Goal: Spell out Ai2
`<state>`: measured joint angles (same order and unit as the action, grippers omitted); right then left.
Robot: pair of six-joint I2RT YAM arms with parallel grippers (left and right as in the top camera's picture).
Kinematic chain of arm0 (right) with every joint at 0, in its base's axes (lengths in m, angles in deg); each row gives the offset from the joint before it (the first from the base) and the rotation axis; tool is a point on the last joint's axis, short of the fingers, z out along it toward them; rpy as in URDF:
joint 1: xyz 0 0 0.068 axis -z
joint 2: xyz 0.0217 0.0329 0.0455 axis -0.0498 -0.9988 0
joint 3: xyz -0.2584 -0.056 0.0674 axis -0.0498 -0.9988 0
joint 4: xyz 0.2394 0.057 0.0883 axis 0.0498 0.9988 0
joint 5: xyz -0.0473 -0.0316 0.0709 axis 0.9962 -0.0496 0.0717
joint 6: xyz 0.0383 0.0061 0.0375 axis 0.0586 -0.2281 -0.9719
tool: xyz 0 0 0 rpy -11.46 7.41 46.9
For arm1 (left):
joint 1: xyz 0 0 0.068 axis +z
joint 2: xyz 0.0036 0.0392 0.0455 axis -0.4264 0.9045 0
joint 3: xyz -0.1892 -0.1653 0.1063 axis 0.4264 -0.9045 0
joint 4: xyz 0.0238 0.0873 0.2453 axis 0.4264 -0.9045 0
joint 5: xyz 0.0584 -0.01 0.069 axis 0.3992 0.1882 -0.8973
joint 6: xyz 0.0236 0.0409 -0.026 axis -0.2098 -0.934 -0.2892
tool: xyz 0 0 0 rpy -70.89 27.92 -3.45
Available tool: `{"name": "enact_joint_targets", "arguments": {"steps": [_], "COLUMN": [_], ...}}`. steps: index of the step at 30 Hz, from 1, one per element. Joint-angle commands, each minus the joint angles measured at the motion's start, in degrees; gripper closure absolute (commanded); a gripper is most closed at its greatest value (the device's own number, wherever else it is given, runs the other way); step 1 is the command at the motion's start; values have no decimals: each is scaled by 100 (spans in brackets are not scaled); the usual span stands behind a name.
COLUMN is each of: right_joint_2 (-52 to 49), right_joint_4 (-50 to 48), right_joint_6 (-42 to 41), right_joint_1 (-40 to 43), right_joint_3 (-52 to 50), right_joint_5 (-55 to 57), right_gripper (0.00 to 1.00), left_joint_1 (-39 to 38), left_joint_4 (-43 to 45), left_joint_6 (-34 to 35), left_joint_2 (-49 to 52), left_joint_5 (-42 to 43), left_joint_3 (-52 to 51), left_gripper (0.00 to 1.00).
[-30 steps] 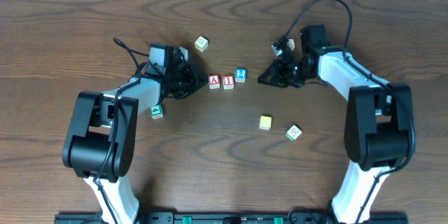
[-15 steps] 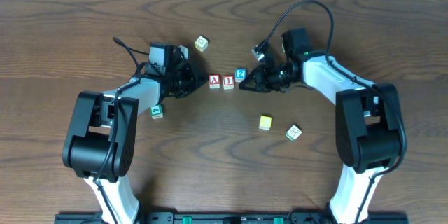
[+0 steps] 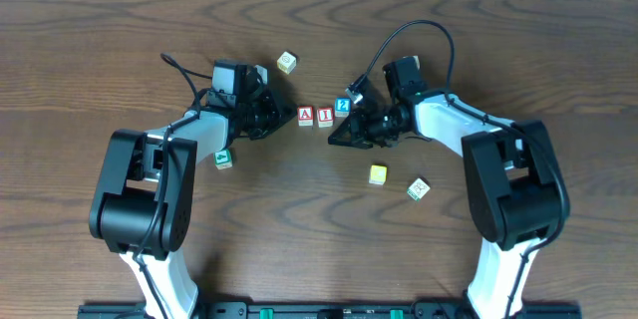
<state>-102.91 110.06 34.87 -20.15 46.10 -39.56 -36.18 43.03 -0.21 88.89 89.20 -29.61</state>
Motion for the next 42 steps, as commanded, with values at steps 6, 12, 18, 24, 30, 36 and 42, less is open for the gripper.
{"name": "enact_joint_targets", "arguments": {"steps": [6,12,18,24,30,36,42], "right_joint_2": [109,584,767,767,767,765,715], "right_joint_4": [7,269,326,334,192,-74,-105], "right_joint_6": [-317,-96,-103,-240,-363,-365,-466], "right_joint_1": [-251,-577,-1060,-1327,-1344,-1353,-1353], "right_joint_3": [13,33,48,66,68,68,68], "right_joint_5": [776,2133,3071,3486,3910,3976,4033], "right_gripper": [98,98,98,98,98,98,99], "left_joint_1": [4,7,9,9,9,9,9], "left_joint_4": [2,2,-22,-63,-63,-63,-61], "left_joint_6": [-4,-111,-221,-269,-286,-286,-286], "left_joint_2": [63,63,63,63,63,63,63], "left_joint_5": [20,17,17,20,24,24,20], "left_joint_3": [-20,-20,-20,-20,-20,-20,-20], "left_gripper": [93,93,94,94,93,93,93]}}
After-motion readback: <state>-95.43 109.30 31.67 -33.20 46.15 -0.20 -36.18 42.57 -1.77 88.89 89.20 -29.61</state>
